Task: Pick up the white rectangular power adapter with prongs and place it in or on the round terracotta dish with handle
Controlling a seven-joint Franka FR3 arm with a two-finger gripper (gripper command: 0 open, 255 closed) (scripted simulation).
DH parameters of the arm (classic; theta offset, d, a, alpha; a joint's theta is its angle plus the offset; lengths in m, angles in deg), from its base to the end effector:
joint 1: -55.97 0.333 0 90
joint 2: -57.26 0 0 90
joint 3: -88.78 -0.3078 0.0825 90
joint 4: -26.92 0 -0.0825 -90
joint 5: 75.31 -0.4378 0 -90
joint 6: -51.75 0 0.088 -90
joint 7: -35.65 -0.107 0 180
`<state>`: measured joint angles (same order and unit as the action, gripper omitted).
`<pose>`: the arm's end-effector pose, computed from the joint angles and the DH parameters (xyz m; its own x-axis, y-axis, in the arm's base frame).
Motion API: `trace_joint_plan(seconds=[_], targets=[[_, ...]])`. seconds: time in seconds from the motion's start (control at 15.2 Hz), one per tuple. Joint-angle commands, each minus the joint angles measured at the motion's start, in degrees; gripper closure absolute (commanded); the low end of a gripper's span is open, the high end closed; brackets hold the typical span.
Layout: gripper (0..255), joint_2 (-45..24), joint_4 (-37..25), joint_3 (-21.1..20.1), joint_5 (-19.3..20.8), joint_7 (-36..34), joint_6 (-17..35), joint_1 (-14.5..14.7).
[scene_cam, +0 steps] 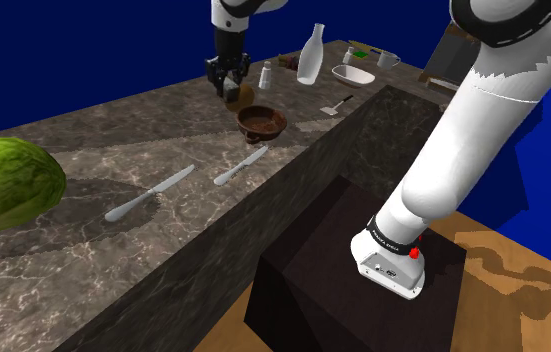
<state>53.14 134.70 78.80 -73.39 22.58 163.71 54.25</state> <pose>0.6234 0.0866 0.4411 0.9974 -0.0718 0.0063 -0.0719 -0.9973 0.0177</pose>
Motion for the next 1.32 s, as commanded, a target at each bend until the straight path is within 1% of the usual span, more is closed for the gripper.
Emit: trace_joint_plan(seconds=[0.0,0.46,1.25], targets=[[255,3.0,3.8,1.0,-0.6,2.5,0.9,-1.2],[255,11.9,14.1,5.5,-1.5,11.3,2.4,-5.2],[255,8.7,20.1,5.4,-1.2,10.9,11.7,-5.2]])
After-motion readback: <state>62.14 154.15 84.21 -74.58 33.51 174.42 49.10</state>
